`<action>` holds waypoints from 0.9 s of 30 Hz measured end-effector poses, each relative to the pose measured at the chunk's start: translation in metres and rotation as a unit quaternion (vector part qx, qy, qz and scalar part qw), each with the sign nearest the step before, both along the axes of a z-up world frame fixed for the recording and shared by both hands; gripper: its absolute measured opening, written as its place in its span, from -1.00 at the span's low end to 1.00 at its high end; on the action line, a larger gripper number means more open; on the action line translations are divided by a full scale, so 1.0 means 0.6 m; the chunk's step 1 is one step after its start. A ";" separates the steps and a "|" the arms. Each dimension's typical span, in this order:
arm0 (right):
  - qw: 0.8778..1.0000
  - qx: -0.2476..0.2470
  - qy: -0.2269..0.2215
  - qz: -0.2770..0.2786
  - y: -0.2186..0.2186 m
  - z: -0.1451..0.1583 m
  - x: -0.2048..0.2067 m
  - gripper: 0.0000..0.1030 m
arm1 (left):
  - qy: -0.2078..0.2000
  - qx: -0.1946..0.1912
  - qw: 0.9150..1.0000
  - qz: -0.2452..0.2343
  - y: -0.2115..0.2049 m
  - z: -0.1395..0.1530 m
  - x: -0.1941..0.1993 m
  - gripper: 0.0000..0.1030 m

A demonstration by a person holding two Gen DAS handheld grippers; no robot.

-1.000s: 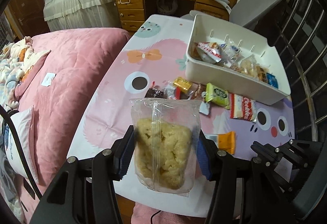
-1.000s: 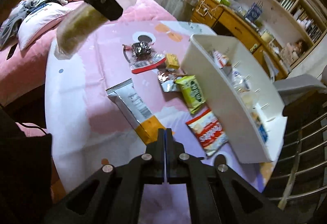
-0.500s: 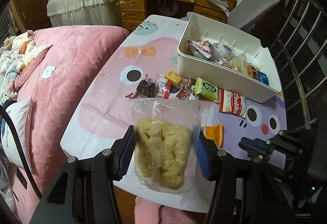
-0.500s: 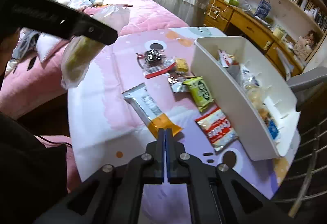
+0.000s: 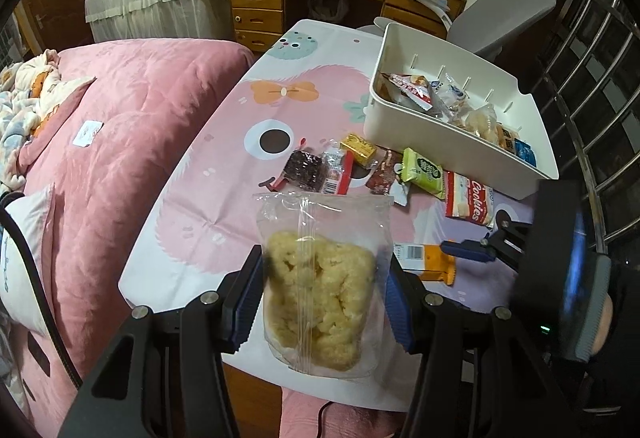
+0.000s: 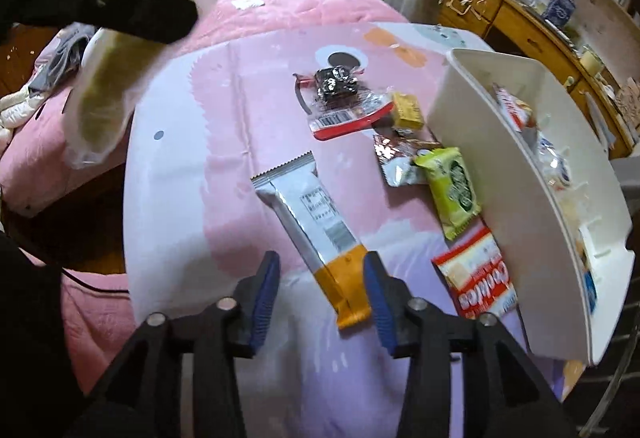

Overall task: Organize snacks
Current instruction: 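Grasp the white-and-orange bar with the right tool while the left tool holds the crisps bag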

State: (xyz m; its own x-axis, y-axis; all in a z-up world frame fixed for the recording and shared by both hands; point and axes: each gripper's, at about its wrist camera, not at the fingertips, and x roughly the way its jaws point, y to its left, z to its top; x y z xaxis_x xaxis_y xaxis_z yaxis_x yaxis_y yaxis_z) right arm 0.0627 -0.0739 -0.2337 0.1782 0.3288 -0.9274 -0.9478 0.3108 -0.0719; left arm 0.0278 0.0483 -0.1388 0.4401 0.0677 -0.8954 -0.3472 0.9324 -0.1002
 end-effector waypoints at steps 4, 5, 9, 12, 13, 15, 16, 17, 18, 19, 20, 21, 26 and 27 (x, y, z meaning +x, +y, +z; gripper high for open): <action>0.999 -0.036 0.011 0.012 0.033 -0.031 0.011 -0.06 | 0.002 -0.004 1.000 -0.012 0.026 0.000 0.010 0.04; 0.999 -0.042 0.014 0.014 0.040 -0.036 0.014 -0.06 | 0.003 -0.003 1.000 -0.016 0.031 0.000 0.014 0.04; 0.998 -0.060 0.016 0.020 0.061 -0.052 0.022 -0.04 | 0.006 -0.003 1.000 -0.029 0.050 -0.001 0.029 0.04; 0.997 -0.070 0.023 0.020 0.072 -0.060 0.027 -0.04 | 0.010 -0.002 0.999 -0.037 0.064 -0.003 0.038 0.04; 0.997 -0.075 0.027 0.019 0.076 -0.065 0.029 -0.04 | 0.011 -0.003 0.999 -0.040 0.068 -0.003 0.041 0.04; 0.996 -0.079 0.032 0.017 0.082 -0.068 0.031 -0.05 | 0.012 -0.003 0.999 -0.042 0.078 -0.005 0.046 0.04; 0.996 -0.078 0.035 0.014 0.084 -0.068 0.031 -0.05 | 0.013 -0.003 0.999 -0.043 0.083 -0.006 0.049 0.04; 0.996 -0.077 0.040 0.012 0.085 -0.069 0.032 -0.05 | 0.014 -0.003 0.999 -0.043 0.087 -0.006 0.052 0.04; 0.996 -0.076 0.044 0.009 0.087 -0.069 0.033 -0.05 | 0.015 -0.004 0.999 -0.044 0.093 -0.007 0.056 0.04; 0.996 -0.075 0.047 0.005 0.088 -0.070 0.036 -0.05 | 0.015 -0.003 0.999 -0.044 0.096 -0.007 0.058 0.04; 0.996 -0.073 0.049 0.000 0.087 -0.071 0.038 -0.06 | 0.014 -0.003 0.999 -0.046 0.100 -0.006 0.062 0.04; 0.996 -0.072 0.050 -0.006 0.086 -0.069 0.040 -0.08 | 0.014 -0.003 0.999 -0.047 0.102 -0.006 0.066 0.04; 0.996 -0.063 0.047 -0.039 0.088 -0.067 0.048 -0.22 | 0.012 0.000 0.998 -0.059 0.104 -0.002 0.081 0.04; 0.996 -0.061 0.046 -0.047 0.087 -0.065 0.050 -0.25 | 0.012 0.001 0.998 -0.062 0.103 -0.001 0.085 0.04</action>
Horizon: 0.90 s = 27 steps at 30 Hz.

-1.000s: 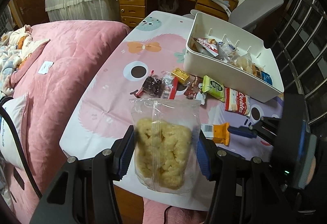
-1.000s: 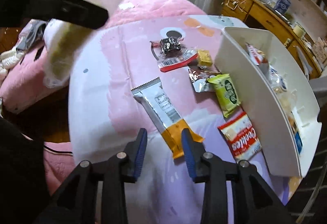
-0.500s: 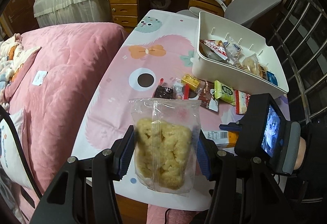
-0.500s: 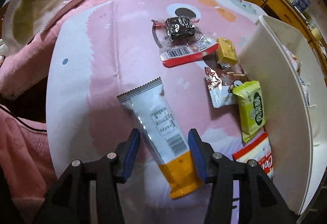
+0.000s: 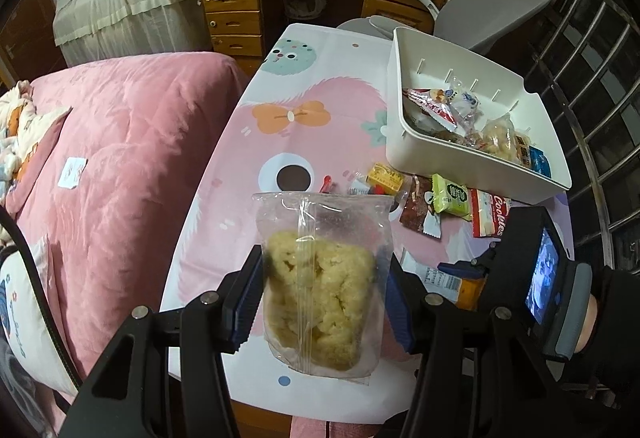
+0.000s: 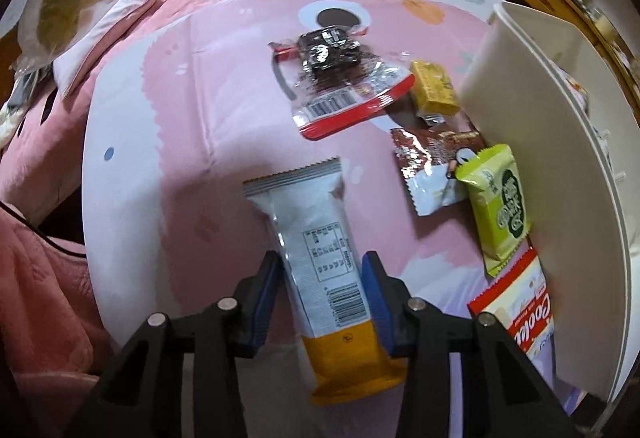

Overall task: Organize snacks
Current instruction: 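Grasp the white-and-orange bar with the right tool while the left tool holds the crisps bag, then carry both snacks into the white tray and open both tools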

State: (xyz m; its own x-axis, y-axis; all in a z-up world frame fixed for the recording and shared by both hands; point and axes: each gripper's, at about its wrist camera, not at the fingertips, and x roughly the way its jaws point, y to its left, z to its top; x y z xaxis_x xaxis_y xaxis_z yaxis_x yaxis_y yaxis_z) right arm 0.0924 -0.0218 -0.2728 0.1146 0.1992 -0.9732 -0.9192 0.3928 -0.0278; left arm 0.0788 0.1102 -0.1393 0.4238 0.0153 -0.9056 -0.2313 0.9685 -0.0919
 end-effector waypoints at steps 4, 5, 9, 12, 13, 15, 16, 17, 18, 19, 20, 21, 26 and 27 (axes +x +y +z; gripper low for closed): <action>0.999 0.012 0.003 -0.043 -0.011 0.010 0.009 -0.36 | -0.001 0.004 1.000 -0.010 -0.009 0.003 0.012 0.04; 0.999 0.013 0.003 -0.052 -0.013 0.007 0.010 -0.37 | -0.001 0.005 1.000 -0.012 -0.012 0.004 0.016 0.04; 0.996 0.024 0.009 -0.089 -0.036 0.011 0.016 -0.37 | 0.001 0.008 1.000 -0.018 -0.025 0.006 0.027 0.04; 0.992 0.039 0.014 -0.120 -0.060 0.022 0.021 -0.37 | 0.002 0.014 1.000 -0.022 -0.038 0.007 0.037 0.04; 0.990 0.046 0.015 -0.134 -0.071 0.029 0.024 -0.37 | 0.001 0.016 1.000 -0.024 -0.043 0.007 0.041 0.04; 0.987 0.057 0.016 -0.149 -0.086 0.039 0.026 -0.37 | 0.001 0.017 0.999 -0.029 -0.052 0.008 0.047 0.04; 0.985 0.064 0.014 -0.160 -0.096 0.046 0.028 -0.37 | 0.001 0.018 0.999 -0.032 -0.056 0.008 0.052 0.04; 0.982 0.072 0.014 -0.171 -0.107 0.053 0.030 -0.37 | 0.001 0.019 0.999 -0.036 -0.061 0.009 0.058 0.04; 0.980 0.079 0.013 -0.180 -0.117 0.060 0.033 -0.37 | 0.001 0.019 0.999 -0.039 -0.065 0.010 0.063 0.04; 0.978 0.085 0.012 -0.189 -0.128 0.067 0.036 -0.37 | 0.001 0.019 0.999 -0.043 -0.068 0.010 0.067 0.04; 0.976 0.092 0.011 -0.197 -0.136 0.074 0.039 -0.37 | 0.001 0.019 0.999 -0.050 -0.074 0.013 0.073 0.04; 0.973 0.099 0.007 -0.207 -0.147 0.085 0.042 -0.37 | 0.001 0.020 0.998 -0.056 -0.080 0.014 0.079 0.04; 0.965 0.118 -0.020 -0.235 -0.176 0.132 0.060 -0.37 | -0.006 0.032 0.995 -0.093 -0.112 0.030 0.112 0.04; 0.962 0.123 -0.027 -0.242 -0.185 0.145 0.068 -0.37 | -0.008 0.034 0.995 -0.098 -0.117 0.035 0.119 0.04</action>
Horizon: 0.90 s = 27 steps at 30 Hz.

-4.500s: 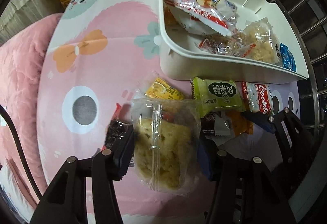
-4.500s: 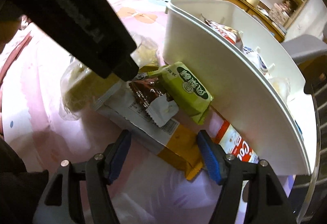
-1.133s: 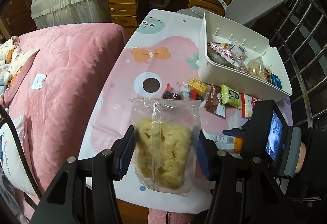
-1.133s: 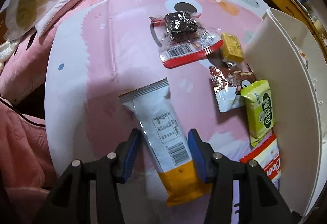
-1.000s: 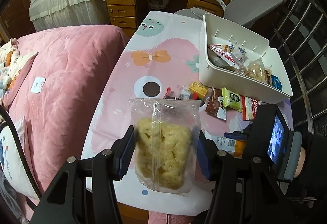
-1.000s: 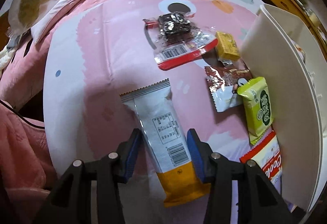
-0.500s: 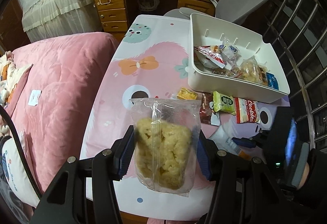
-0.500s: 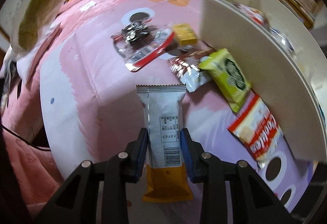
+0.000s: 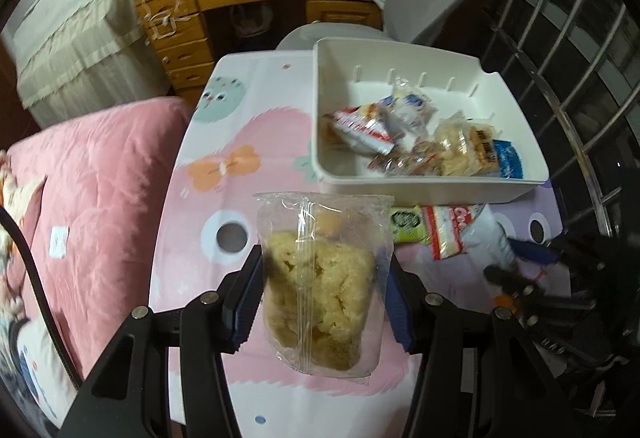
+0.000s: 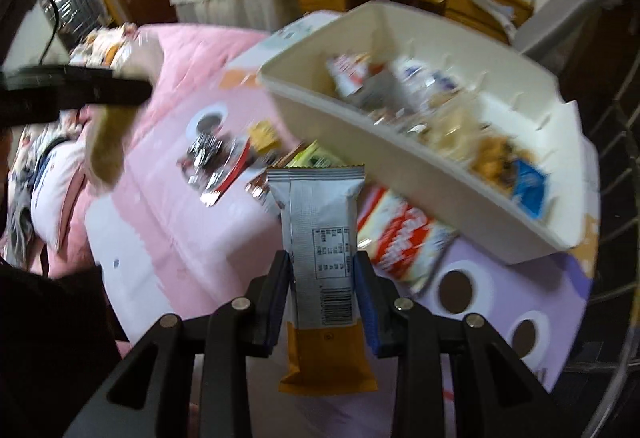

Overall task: Organize snacks
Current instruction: 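Carry both snacks into the white tray and open both tools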

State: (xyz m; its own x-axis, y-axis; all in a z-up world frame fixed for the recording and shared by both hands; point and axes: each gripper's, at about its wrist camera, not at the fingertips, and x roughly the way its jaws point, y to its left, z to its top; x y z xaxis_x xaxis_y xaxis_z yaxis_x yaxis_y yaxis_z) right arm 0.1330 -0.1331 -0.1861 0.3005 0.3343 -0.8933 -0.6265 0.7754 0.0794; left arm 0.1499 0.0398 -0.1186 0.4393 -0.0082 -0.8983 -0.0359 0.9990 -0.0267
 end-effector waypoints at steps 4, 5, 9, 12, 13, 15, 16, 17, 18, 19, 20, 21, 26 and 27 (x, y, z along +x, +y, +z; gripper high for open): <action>0.999 0.008 -0.029 -0.025 -0.029 0.043 0.028 -0.37 | -0.015 0.003 1.000 -0.021 -0.024 0.019 0.031 0.04; 0.999 0.009 -0.037 -0.032 -0.035 0.053 0.036 -0.37 | -0.019 0.004 0.999 -0.026 -0.029 0.025 0.039 0.04; 0.997 0.017 -0.059 -0.056 -0.051 0.086 0.067 -0.37 | -0.026 0.002 0.999 -0.042 -0.050 0.039 0.073 0.04; 0.994 0.024 -0.072 -0.073 -0.066 0.104 0.093 -0.37 | -0.028 -0.001 0.998 -0.049 -0.063 0.046 0.101 0.04; 0.994 0.026 -0.075 -0.079 -0.070 0.110 0.102 -0.37 | -0.028 -0.002 0.998 -0.051 -0.066 0.047 0.109 0.04; 0.992 0.028 -0.080 -0.092 -0.077 0.117 0.116 -0.36 | -0.028 -0.002 0.998 -0.055 -0.073 0.047 0.130 0.04; 0.991 0.031 -0.083 -0.100 -0.081 0.121 0.125 -0.36 | -0.024 -0.003 0.998 -0.054 -0.076 0.045 0.141 0.04; 0.990 0.033 -0.085 -0.107 -0.083 0.122 0.132 -0.36 | -0.021 -0.006 0.998 -0.053 -0.076 0.042 0.151 0.04; 0.989 0.033 -0.086 -0.115 -0.086 0.124 0.140 -0.36 | -0.018 -0.008 0.998 -0.051 -0.077 0.039 0.159 0.04; 0.988 0.033 -0.085 -0.127 -0.090 0.125 0.152 -0.36 | -0.014 -0.008 0.999 -0.050 -0.078 0.035 0.169 0.04; 0.987 0.033 -0.084 -0.133 -0.092 0.126 0.158 -0.36 | -0.012 -0.007 0.999 -0.048 -0.079 0.032 0.177 0.04; 0.986 0.034 -0.084 -0.143 -0.096 0.126 0.167 -0.36 | -0.012 -0.008 0.999 -0.047 -0.080 0.029 0.186 0.04; 0.978 0.050 -0.084 -0.184 -0.116 0.128 0.209 -0.38 | -0.014 -0.023 0.999 -0.041 -0.086 0.020 0.221 0.04; 0.977 0.050 -0.082 -0.189 -0.118 0.126 0.216 -0.38 | -0.013 -0.026 0.999 -0.041 -0.086 0.019 0.224 0.04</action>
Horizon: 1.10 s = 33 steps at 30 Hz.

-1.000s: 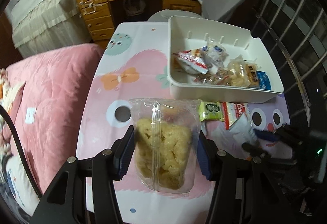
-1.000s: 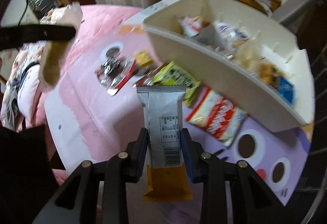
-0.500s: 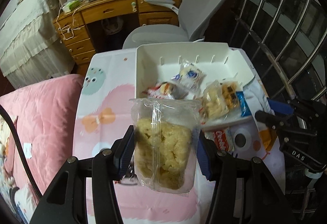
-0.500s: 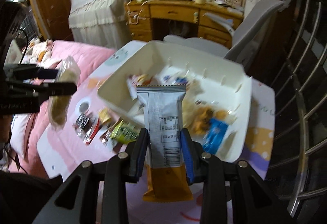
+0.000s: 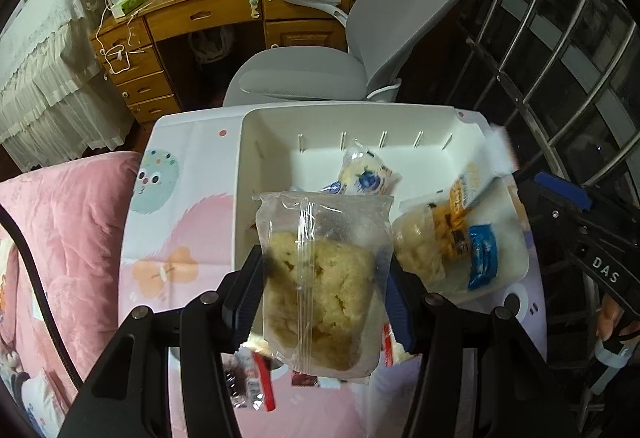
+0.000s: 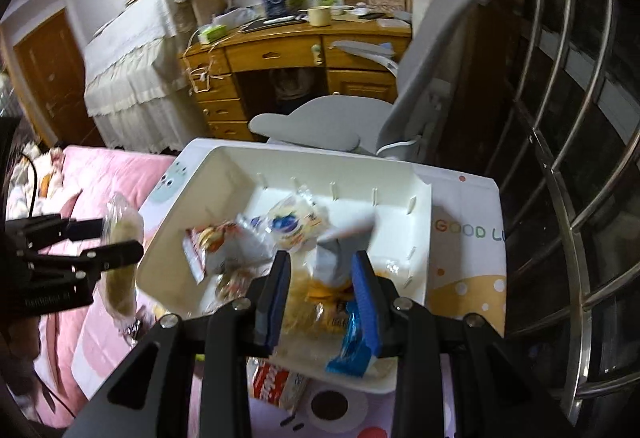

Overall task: Organize snacks
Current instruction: 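Carry both snacks into the white tray and open both tools, then move both tools back toward the remaining snacks beside the tray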

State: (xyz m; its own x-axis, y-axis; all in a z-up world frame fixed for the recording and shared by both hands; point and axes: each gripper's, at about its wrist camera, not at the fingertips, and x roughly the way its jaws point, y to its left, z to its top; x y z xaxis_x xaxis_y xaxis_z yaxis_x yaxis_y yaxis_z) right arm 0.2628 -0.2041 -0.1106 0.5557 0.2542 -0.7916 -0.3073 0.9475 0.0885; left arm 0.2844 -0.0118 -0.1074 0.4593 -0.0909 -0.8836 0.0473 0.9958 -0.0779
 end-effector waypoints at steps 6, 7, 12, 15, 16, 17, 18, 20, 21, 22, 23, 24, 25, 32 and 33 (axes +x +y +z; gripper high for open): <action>1.000 0.000 0.016 -0.018 -0.013 -0.013 0.025 -0.38 | 0.009 -0.019 1.000 -0.005 -0.016 -0.014 0.018 0.04; 1.000 0.001 0.019 -0.019 -0.014 -0.015 0.026 -0.38 | 0.008 -0.022 1.000 -0.007 -0.018 -0.016 0.018 0.04; 0.999 0.013 0.032 -0.026 -0.022 -0.021 0.025 -0.38 | -0.008 -0.039 0.999 -0.007 -0.026 -0.008 0.016 0.43; 0.999 0.015 0.035 -0.029 -0.028 -0.020 0.022 -0.38 | -0.013 -0.044 0.999 -0.004 -0.026 -0.001 0.010 0.49; 0.999 0.017 0.035 -0.031 -0.030 -0.018 0.020 -0.38 | -0.013 -0.045 0.999 -0.003 -0.025 0.001 0.008 0.50; 0.999 0.019 0.037 -0.032 -0.032 -0.017 0.019 -0.38 | -0.013 -0.044 0.999 -0.002 -0.023 0.002 0.005 0.50; 0.998 0.021 0.038 -0.034 -0.034 -0.016 0.018 -0.38 | -0.013 -0.044 0.999 0.000 -0.023 0.003 0.002 0.50; 0.998 0.024 0.043 -0.038 -0.038 -0.015 0.014 -0.38 | -0.014 -0.043 0.999 0.006 -0.019 0.008 -0.009 0.51; 0.998 0.025 0.045 -0.039 -0.040 -0.015 0.011 -0.38 | -0.015 -0.043 0.999 0.009 -0.016 0.009 -0.013 0.51; 0.998 0.026 0.047 -0.041 -0.041 -0.014 0.007 -0.37 | -0.015 -0.044 0.999 0.013 -0.013 0.011 -0.020 0.51; 0.998 0.026 0.050 -0.041 -0.042 -0.013 0.003 -0.37 | -0.016 -0.044 0.999 0.017 -0.010 0.012 -0.027 0.52; 0.997 0.026 0.052 -0.042 -0.042 -0.013 0.001 -0.37 | -0.016 -0.044 0.999 0.022 -0.006 0.013 -0.035 0.52; 0.997 0.026 0.056 -0.044 -0.044 -0.013 -0.005 -0.37 | -0.017 -0.043 0.999 0.026 -0.001 0.014 -0.042 0.52; 0.995 0.021 0.074 -0.064 -0.054 -0.014 -0.032 -0.32 | -0.024 -0.042 0.996 0.071 0.046 0.019 -0.112 0.53; 0.995 0.023 0.076 -0.066 -0.056 -0.014 -0.036 -0.31 | -0.024 -0.043 0.996 0.077 0.053 0.019 -0.122 0.53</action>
